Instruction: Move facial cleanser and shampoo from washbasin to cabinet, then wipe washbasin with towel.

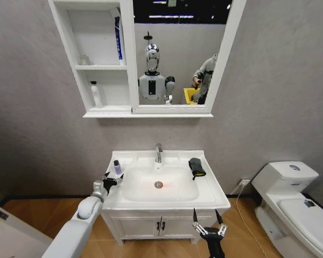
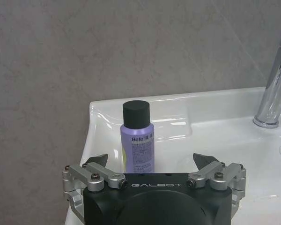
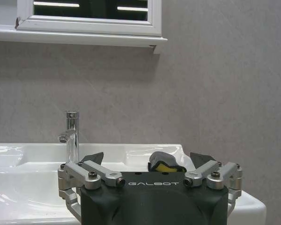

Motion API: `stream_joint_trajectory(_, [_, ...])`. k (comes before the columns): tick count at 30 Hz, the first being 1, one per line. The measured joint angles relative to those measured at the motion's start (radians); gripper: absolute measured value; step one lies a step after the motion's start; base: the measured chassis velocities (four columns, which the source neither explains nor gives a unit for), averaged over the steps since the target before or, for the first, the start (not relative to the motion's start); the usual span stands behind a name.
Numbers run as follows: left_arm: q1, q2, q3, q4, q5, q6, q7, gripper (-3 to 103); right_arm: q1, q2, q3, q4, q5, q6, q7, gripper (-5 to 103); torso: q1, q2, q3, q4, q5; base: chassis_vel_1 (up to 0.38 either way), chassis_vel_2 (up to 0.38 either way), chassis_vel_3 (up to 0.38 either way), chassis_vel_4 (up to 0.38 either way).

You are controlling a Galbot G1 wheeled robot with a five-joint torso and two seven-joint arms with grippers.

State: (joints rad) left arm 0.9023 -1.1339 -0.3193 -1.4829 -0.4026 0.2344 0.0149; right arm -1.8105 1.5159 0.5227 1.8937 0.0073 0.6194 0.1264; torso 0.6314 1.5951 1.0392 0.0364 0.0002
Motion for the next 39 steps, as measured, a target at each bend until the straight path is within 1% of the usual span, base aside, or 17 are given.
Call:
stream_joint_trajectory(4, [-0.063, -0.024, 0.011, 0.077, 0.025, -0.001, 0.007, 100, -0.004, -0.004, 0.007, -0.001, 0.001, 0.005, 0.007, 100, 0.0, 0.0, 0.0, 0.0003, 0.0, 0.0, 0.0, 0.0, 0.0])
stream_joint_trajectory(5, [-0.101, -0.046, 0.011, 0.133, 0.072, -0.005, 0.008, 100, -0.005, -0.004, 0.01, -0.004, 0.008, 0.005, 0.009, 100, 0.0, 0.0, 0.0, 0.0002, -0.0002, 0.0, 0.0, 0.0, 0.0])
stream_joint_trajectory(7, [-0.113, -0.054, 0.011, 0.153, 0.088, -0.008, 0.009, 100, -0.005, -0.003, 0.011, -0.004, 0.011, 0.005, 0.009, 100, 0.0, 0.0, 0.0, 0.0001, -0.0002, 0.0, 0.0, 0.0, 0.0])
stream_joint_trajectory(10, [-0.144, -0.07, 0.01, 0.196, 0.096, -0.001, 0.011, 88, 0.0, 0.001, 0.015, -0.008, 0.017, 0.003, 0.009, 100, 0.0, 0.0, 0.0, 0.0, -0.0001, 0.0, 0.0, 0.0, 0.0])
stream_joint_trajectory(13, [-0.146, -0.069, 0.009, 0.201, 0.097, 0.001, 0.022, 82, 0.0, 0.004, 0.014, -0.009, 0.018, 0.002, 0.009, 100, 0.0, 0.0, 0.0, 0.0003, -0.0002, 0.0, 0.0, 0.0, 0.0])
stream_joint_trajectory(14, [-0.141, -0.064, 0.007, 0.197, 0.098, -0.003, 0.032, 77, 0.0, 0.007, 0.013, -0.012, 0.018, 0.002, 0.009, 100, 0.0, 0.0, 0.0, 0.0001, -0.0002, 0.0, 0.0, 0.0, 0.0])
stream_joint_trajectory(15, [-0.141, -0.064, 0.007, 0.197, 0.098, -0.003, 0.032, 77, 0.0, 0.007, 0.013, -0.012, 0.018, 0.002, 0.009, 100, 0.0, 0.0, 0.0, 0.0001, -0.0002, 0.0, 0.0, 0.0, 0.0])
stream_joint_trajectory(17, [-0.129, -0.052, 0.0, 0.164, 0.1, -0.007, 0.042, 66, 0.0, 0.011, 0.01, -0.016, 0.018, 0.002, 0.009, 100, 0.0, 0.0, 0.0, 0.0003, -0.0003, 0.0, 0.0, 0.0, 0.0])
stream_joint_trajectory(18, [-0.129, -0.052, 0.0, 0.164, 0.1, -0.007, 0.042, 66, 0.0, 0.011, 0.01, -0.016, 0.018, 0.002, 0.009, 100, 0.0, 0.0, 0.0, 0.0003, -0.0003, 0.0, 0.0, 0.0, 0.0])
stream_joint_trajectory(19, [-0.125, -0.046, -0.002, 0.15, 0.1, -0.008, 0.045, 60, 0.0, 0.012, 0.009, -0.017, 0.018, 0.002, 0.009, 100, 0.0, 0.0, 0.0, 0.0003, -0.0003, 0.0, 0.0, 0.0, 0.0])
stream_joint_trajectory(20, [-0.116, -0.03, -0.003, 0.123, 0.11, -0.013, 0.053, 49, 0.0, 0.013, 0.008, -0.017, 0.017, 0.003, 0.009, 100, 0.0, 0.0, 0.0, 0.0002, -0.0002, 0.0, 0.0, 0.0, 0.0])
stream_joint_trajectory(27, [-0.092, -0.007, -0.006, 0.074, 0.136, -0.022, 0.065, 43, -0.001, 0.016, 0.004, -0.017, 0.014, 0.005, 0.008, 100, 0.0, 0.0, 0.0, 0.0003, -0.0003, 0.0, 0.0, 0.0, 0.0])
stream_joint_trajectory(30, [-0.079, 0.009, -0.007, 0.039, 0.119, -0.023, 0.062, 43, -0.004, 0.016, 0.004, -0.016, 0.014, 0.007, 0.008, 100, 0.0, 0.0, 0.0, 0.0003, -0.0004, 0.0, 0.0, 0.0, 0.0])
stream_joint_trajectory(35, [-0.072, 0.076, 0.0, -0.09, 0.025, 0.002, 0.035, 43, -0.005, 0.015, 0.002, -0.019, 0.014, 0.015, 0.008, 100, 0.0, 0.0, 0.0, 0.0, -0.0006, 0.0, 0.0, 0.0, 0.0])
stream_joint_trajectory(37, [-0.068, 0.167, -0.005, -0.234, -0.11, 0.042, -0.003, 43, -0.006, 0.017, -0.003, -0.025, 0.013, 0.022, 0.009, 100, 0.0, 0.0, 0.0, 0.0001, -0.0006, 0.0, 0.0, 0.0, 0.0])
stream_joint_trajectory(38, [-0.068, 0.167, -0.005, -0.234, -0.11, 0.042, -0.003, 43, -0.006, 0.017, -0.003, -0.025, 0.013, 0.022, 0.009, 100, 0.0, 0.0, 0.0, 0.0001, -0.0006, 0.0, 0.0, 0.0, 0.0])
stream_joint_trajectory(39, [-0.07, 0.233, -0.013, -0.321, -0.198, 0.076, -0.033, 43, -0.006, 0.016, -0.005, -0.027, 0.013, 0.025, 0.009, 100, 0.0, 0.0, 0.0, 0.0001, -0.0006, 0.0, 0.0, 0.0, 0.0])
